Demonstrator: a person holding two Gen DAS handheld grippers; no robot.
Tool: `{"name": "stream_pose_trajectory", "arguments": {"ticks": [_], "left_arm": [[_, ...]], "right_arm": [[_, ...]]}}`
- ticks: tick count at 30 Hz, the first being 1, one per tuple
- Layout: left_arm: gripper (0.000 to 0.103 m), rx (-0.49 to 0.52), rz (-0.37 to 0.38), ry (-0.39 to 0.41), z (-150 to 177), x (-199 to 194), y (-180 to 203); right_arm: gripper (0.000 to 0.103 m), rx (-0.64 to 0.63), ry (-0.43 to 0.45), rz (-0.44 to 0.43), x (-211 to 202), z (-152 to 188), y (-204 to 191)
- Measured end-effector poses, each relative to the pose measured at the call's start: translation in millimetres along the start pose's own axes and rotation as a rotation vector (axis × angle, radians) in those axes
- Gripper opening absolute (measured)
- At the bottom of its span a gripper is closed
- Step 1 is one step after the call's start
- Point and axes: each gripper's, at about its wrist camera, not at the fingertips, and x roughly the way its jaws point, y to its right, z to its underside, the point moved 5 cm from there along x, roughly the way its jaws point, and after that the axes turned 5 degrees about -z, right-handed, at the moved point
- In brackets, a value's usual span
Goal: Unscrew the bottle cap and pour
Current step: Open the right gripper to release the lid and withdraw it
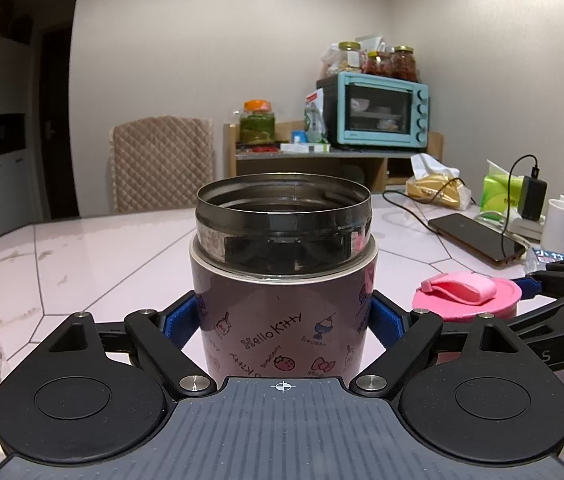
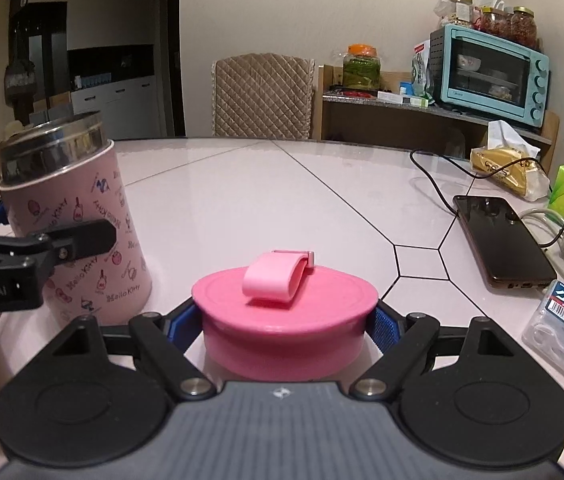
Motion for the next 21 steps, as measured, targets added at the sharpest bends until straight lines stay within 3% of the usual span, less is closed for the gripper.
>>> {"name": "stream_pose_trajectory", "arguments": {"ticks": [15, 21], "left_arm": [[0.090, 0.010, 0.004, -0.004, -2.4, -0.4, -6.4], [0.090, 0.012, 0.006, -0.004, -2.4, 0.3, -6.9]], "right_arm": [[0.086, -0.024, -0.044, 0.006, 2.0, 6.2, -2.9], [0.095, -0.030, -0.059, 0.013, 3.5, 7.4, -4.1]]}}
